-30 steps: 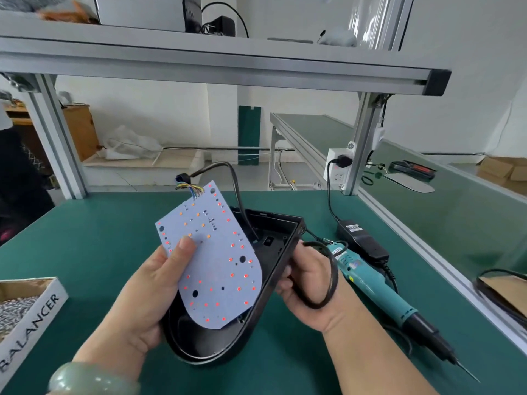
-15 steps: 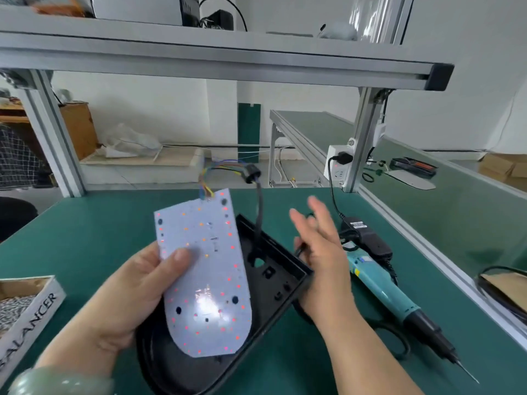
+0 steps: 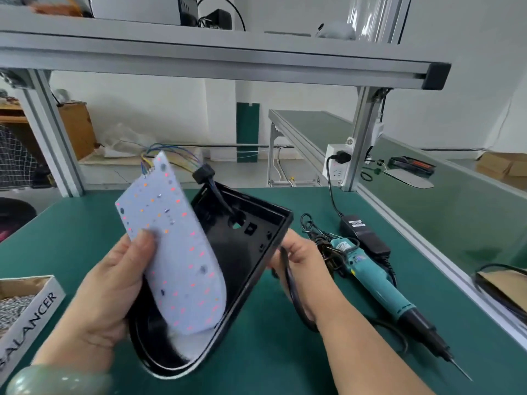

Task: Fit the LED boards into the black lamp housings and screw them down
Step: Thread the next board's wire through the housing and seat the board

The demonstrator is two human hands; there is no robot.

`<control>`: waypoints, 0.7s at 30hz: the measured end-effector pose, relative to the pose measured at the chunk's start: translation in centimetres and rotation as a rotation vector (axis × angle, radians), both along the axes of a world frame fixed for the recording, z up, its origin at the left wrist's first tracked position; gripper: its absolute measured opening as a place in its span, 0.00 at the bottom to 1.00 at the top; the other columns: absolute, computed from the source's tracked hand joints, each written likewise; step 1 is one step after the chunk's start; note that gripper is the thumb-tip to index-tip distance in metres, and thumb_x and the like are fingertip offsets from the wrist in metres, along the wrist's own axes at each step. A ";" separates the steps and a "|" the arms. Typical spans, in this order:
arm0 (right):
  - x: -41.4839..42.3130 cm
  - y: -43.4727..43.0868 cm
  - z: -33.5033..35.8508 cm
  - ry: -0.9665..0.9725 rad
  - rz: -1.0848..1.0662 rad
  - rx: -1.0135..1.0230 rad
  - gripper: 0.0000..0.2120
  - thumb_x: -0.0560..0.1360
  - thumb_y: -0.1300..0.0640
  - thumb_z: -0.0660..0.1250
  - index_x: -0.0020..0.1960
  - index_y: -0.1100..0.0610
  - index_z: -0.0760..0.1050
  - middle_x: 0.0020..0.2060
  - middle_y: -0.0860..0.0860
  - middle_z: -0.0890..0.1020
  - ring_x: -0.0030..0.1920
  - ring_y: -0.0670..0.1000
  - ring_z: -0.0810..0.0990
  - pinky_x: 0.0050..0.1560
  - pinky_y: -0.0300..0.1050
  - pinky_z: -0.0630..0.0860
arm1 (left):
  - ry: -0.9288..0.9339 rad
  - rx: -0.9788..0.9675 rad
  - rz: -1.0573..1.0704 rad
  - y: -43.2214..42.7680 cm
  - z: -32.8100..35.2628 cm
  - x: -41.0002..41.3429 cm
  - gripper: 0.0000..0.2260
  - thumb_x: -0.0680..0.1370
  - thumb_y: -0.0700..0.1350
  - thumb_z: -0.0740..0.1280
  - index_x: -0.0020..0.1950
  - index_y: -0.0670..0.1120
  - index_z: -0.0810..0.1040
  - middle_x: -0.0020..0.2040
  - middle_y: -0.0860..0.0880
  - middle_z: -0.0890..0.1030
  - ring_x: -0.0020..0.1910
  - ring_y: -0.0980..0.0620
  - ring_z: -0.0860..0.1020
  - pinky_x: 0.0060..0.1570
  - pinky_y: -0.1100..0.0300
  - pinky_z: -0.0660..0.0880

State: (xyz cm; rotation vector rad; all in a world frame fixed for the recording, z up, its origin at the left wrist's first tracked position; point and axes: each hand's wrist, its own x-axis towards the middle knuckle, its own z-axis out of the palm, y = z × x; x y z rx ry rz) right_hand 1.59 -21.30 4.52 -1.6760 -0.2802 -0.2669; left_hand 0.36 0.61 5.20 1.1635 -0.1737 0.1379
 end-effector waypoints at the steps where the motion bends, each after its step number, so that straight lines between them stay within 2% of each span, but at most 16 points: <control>1: 0.3 -0.1 0.1 -0.045 -0.096 -0.069 0.09 0.72 0.64 0.62 0.37 0.53 0.75 0.36 0.52 0.77 0.36 0.42 0.75 0.39 0.29 0.71 | 0.003 -0.009 -0.006 0.5 0.2 -0.2 0.14 0.71 0.49 0.60 0.41 0.53 0.86 0.39 0.51 0.86 0.34 0.55 0.83 0.33 0.59 0.81; 3: 0.6 -0.6 0.1 -0.117 -0.274 -0.160 0.23 0.76 0.70 0.61 0.36 0.42 0.71 0.34 0.44 0.71 0.34 0.38 0.71 0.39 0.29 0.68 | -0.024 0.005 -0.083 1.1 0.4 -0.5 0.14 0.71 0.47 0.60 0.43 0.52 0.86 0.39 0.49 0.86 0.34 0.53 0.84 0.34 0.55 0.81; 5: 1.0 -0.8 -0.1 -0.113 -0.273 -0.082 0.25 0.75 0.72 0.59 0.36 0.42 0.75 0.37 0.47 0.73 0.37 0.40 0.73 0.43 0.30 0.67 | -0.056 0.036 -0.159 1.0 0.7 -0.8 0.06 0.68 0.48 0.70 0.43 0.50 0.86 0.39 0.48 0.86 0.33 0.52 0.84 0.34 0.55 0.81; 6: 1.0 -0.7 0.0 -0.100 -0.257 -0.070 0.26 0.76 0.72 0.60 0.41 0.41 0.79 0.46 0.49 0.77 0.45 0.38 0.75 0.49 0.29 0.68 | -0.094 0.046 -0.190 1.0 0.5 -0.7 0.10 0.64 0.50 0.77 0.43 0.50 0.86 0.38 0.48 0.86 0.33 0.52 0.84 0.33 0.56 0.81; 7: 0.8 -0.6 0.0 -0.087 -0.254 -0.093 0.30 0.76 0.73 0.61 0.48 0.35 0.79 0.58 0.48 0.76 0.56 0.37 0.73 0.58 0.29 0.67 | -0.094 0.064 -0.200 0.6 0.9 -0.9 0.13 0.62 0.52 0.79 0.43 0.50 0.86 0.39 0.49 0.86 0.34 0.53 0.84 0.34 0.57 0.81; 8: 0.6 -0.5 0.0 -0.120 -0.264 -0.144 0.35 0.77 0.73 0.61 0.56 0.30 0.74 0.67 0.43 0.70 0.67 0.39 0.67 0.68 0.33 0.62 | -0.129 0.068 -0.207 0.4 0.4 -0.6 0.09 0.65 0.49 0.77 0.44 0.50 0.86 0.40 0.49 0.86 0.35 0.53 0.84 0.35 0.57 0.81; 9: 0.4 -0.7 0.0 -0.203 -0.266 -0.197 0.37 0.76 0.74 0.63 0.62 0.30 0.68 0.72 0.38 0.63 0.75 0.43 0.59 0.74 0.39 0.56 | -0.124 0.066 -0.195 -0.1 0.8 -0.8 0.07 0.69 0.44 0.71 0.45 0.50 0.86 0.41 0.48 0.86 0.36 0.53 0.84 0.36 0.58 0.81; 11: -0.1 -1.0 0.0 -0.378 -0.214 -0.245 0.34 0.76 0.71 0.66 0.68 0.37 0.63 0.73 0.34 0.56 0.78 0.46 0.49 0.77 0.43 0.48 | -0.102 0.050 -0.182 -0.6 0.6 -0.6 0.13 0.71 0.40 0.62 0.45 0.49 0.86 0.43 0.47 0.86 0.38 0.52 0.84 0.38 0.58 0.81; 12: -0.3 -1.2 0.1 -0.394 -0.158 -0.234 0.33 0.76 0.69 0.66 0.69 0.39 0.64 0.72 0.34 0.60 0.78 0.46 0.52 0.77 0.42 0.50 | -0.097 0.040 -0.184 -0.7 0.2 -0.4 0.14 0.71 0.39 0.61 0.45 0.50 0.86 0.44 0.47 0.86 0.39 0.52 0.84 0.39 0.58 0.81; 13: -0.4 -1.4 0.1 -0.346 -0.109 -0.199 0.30 0.77 0.71 0.63 0.70 0.43 0.66 0.69 0.36 0.67 0.75 0.47 0.61 0.75 0.40 0.58 | -0.086 0.037 -0.168 -1.1 0.4 -0.6 0.15 0.71 0.40 0.61 0.45 0.50 0.86 0.44 0.48 0.86 0.39 0.52 0.84 0.39 0.58 0.81; 14: -0.5 -1.5 0.1 -0.253 -0.068 -0.168 0.27 0.77 0.74 0.60 0.70 0.51 0.68 0.62 0.39 0.73 0.67 0.44 0.72 0.68 0.35 0.67 | -0.097 0.030 -0.192 -1.1 0.1 -0.5 0.15 0.71 0.40 0.60 0.45 0.51 0.86 0.44 0.48 0.86 0.39 0.52 0.84 0.39 0.58 0.81; 15: -0.7 -1.3 0.5 -0.154 -0.035 -0.165 0.23 0.77 0.77 0.57 0.68 0.61 0.70 0.54 0.43 0.75 0.55 0.41 0.79 0.58 0.29 0.72 | -0.096 0.032 -0.195 -1.3 0.4 -0.7 0.15 0.72 0.40 0.59 0.46 0.51 0.86 0.44 0.49 0.86 0.40 0.52 0.84 0.39 0.58 0.81; 16: -0.9 -0.9 1.0 -0.063 -0.005 -0.140 0.19 0.77 0.77 0.55 0.65 0.66 0.71 0.49 0.45 0.76 0.47 0.37 0.81 0.50 0.26 0.74 | -0.106 0.026 -0.216 -1.3 0.2 -0.6 0.16 0.72 0.40 0.59 0.46 0.51 0.86 0.45 0.49 0.86 0.40 0.53 0.84 0.40 0.58 0.81; 18: -1.4 -0.2 1.2 0.071 0.117 0.029 0.16 0.78 0.74 0.54 0.53 0.62 0.78 0.42 0.48 0.80 0.39 0.36 0.80 0.43 0.29 0.76 | -0.113 0.001 -0.246 -1.4 0.0 -0.7 0.16 0.72 0.40 0.59 0.46 0.51 0.86 0.45 0.49 0.86 0.40 0.53 0.84 0.39 0.58 0.81; 20: -1.7 0.6 1.7 0.257 0.194 0.321 0.22 0.80 0.69 0.53 0.36 0.59 0.81 0.31 0.50 0.82 0.31 0.43 0.81 0.33 0.33 0.78 | -0.121 -0.002 -0.280 -1.7 0.3 -1.1 0.13 0.71 0.39 0.64 0.46 0.50 0.86 0.44 0.49 0.86 0.40 0.52 0.84 0.39 0.58 0.81; 21: -1.7 0.6 1.4 0.346 0.187 0.468 0.26 0.80 0.67 0.52 0.29 0.60 0.79 0.24 0.50 0.81 0.25 0.43 0.79 0.26 0.32 0.75 | -0.107 0.010 -0.301 -1.9 0.5 -1.3 0.12 0.70 0.38 0.65 0.45 0.50 0.86 0.44 0.48 0.86 0.39 0.51 0.84 0.39 0.58 0.81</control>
